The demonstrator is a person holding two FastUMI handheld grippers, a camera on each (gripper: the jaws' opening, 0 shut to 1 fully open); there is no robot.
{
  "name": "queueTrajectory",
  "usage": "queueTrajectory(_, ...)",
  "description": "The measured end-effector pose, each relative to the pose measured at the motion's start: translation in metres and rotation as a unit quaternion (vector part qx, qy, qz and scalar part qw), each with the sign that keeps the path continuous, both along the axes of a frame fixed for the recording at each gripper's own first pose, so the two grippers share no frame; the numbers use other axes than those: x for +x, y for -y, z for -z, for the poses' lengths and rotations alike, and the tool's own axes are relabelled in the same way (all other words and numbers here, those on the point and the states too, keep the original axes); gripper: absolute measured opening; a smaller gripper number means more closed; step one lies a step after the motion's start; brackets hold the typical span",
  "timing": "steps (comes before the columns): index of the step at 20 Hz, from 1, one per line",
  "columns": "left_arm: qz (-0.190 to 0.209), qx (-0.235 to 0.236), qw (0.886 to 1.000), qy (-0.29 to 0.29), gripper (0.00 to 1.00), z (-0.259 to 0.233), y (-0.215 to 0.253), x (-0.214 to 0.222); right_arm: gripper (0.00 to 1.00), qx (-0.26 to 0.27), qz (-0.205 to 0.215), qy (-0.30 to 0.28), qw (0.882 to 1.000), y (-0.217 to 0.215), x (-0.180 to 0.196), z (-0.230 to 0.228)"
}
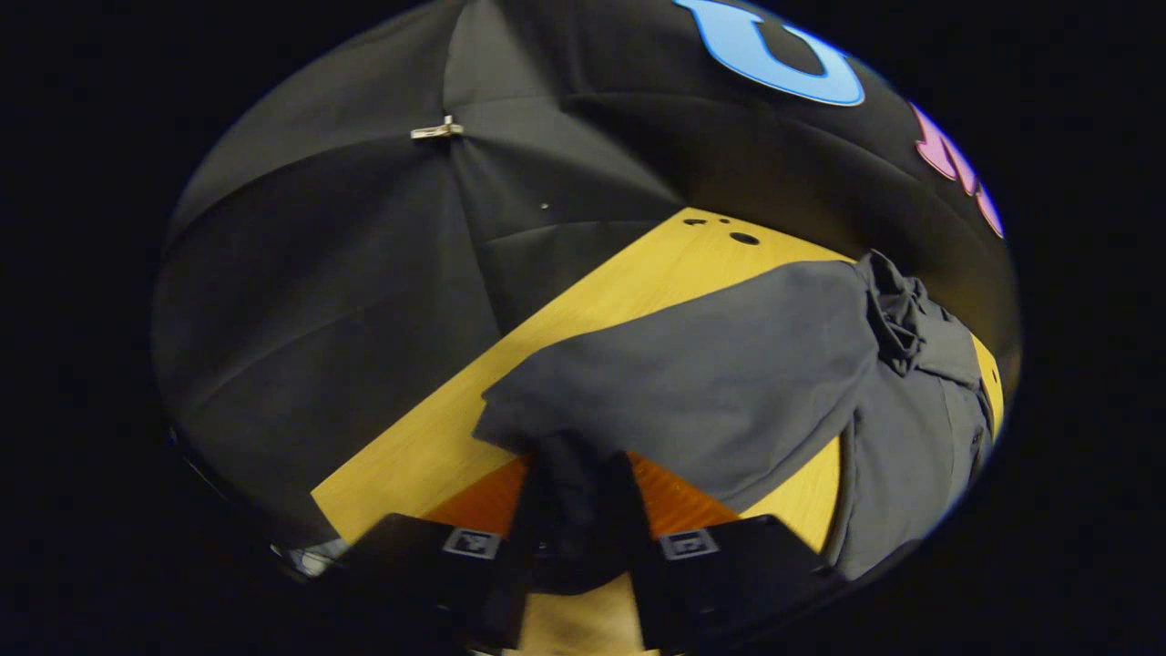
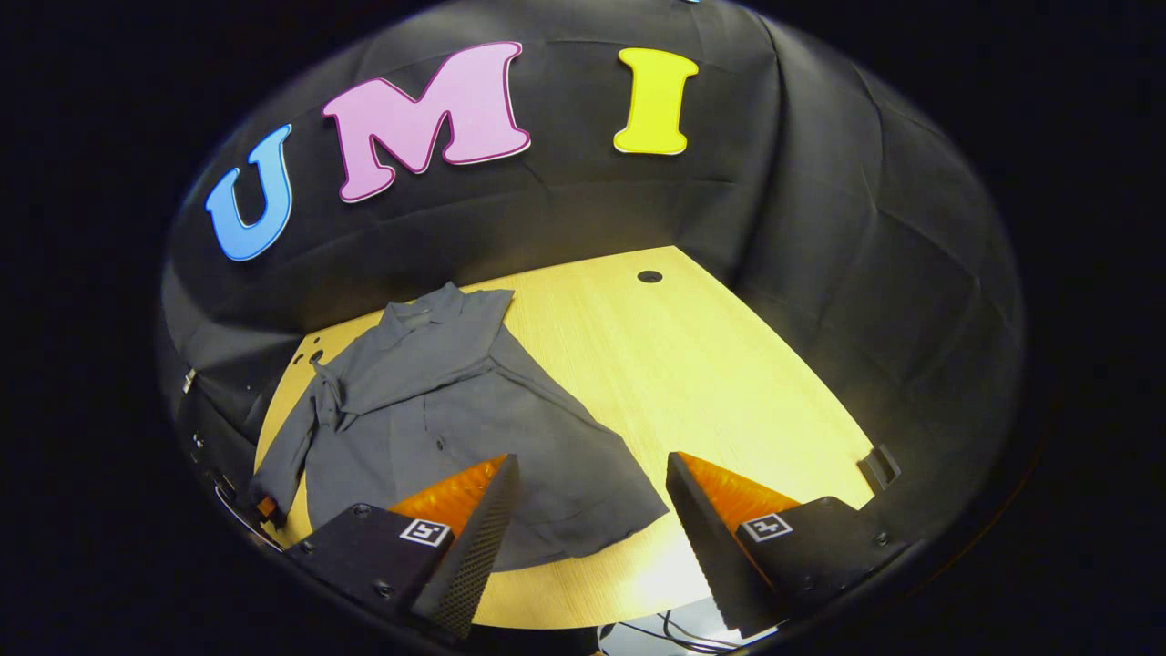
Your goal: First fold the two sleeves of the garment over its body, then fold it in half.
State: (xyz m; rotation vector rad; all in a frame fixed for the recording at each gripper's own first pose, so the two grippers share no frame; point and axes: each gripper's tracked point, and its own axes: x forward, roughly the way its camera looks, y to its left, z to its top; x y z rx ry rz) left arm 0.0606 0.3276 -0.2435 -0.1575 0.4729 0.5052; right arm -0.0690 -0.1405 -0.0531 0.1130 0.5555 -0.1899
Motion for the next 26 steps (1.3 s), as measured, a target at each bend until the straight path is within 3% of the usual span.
queueTrajectory(2, -0.002, 0.000, 1.000, 0.001, 0.20, -0.001, 0.000, 0.003, 0.99, -0.005, -0.012, -0.004, 1.000, -0.005, -0.002, 0.002)
queueTrajectory(5, -0.004, -0.012, 1.000, -0.006, 0.06, -0.004, 0.004, 0.005, 0.99, -0.002, -0.025, -0.007, 1.000, -0.011, -0.002, 0.007)
queueTrajectory(10, -0.018, -0.026, 0.999, 0.017, 0.06, -0.041, 0.002, 0.011, 0.99, 0.007, -0.033, -0.014, 0.999, -0.012, 0.003, 0.018)
queueTrajectory(16, 0.002, -0.004, 0.998, 0.056, 0.06, -0.111, 0.036, 0.039, 0.99, 0.028, -0.035, -0.033, 0.998, 0.004, 0.017, 0.039)
queueTrajectory(21, 0.068, 0.044, 0.993, 0.081, 0.06, -0.183, 0.093, 0.082, 0.99, 0.054, -0.032, -0.033, 0.997, 0.015, 0.034, 0.051)
queueTrajectory(26, 0.144, 0.092, 0.981, 0.090, 0.05, -0.233, 0.174, 0.128, 0.99, 0.072, -0.034, -0.048, 0.996, 0.025, 0.045, 0.069)
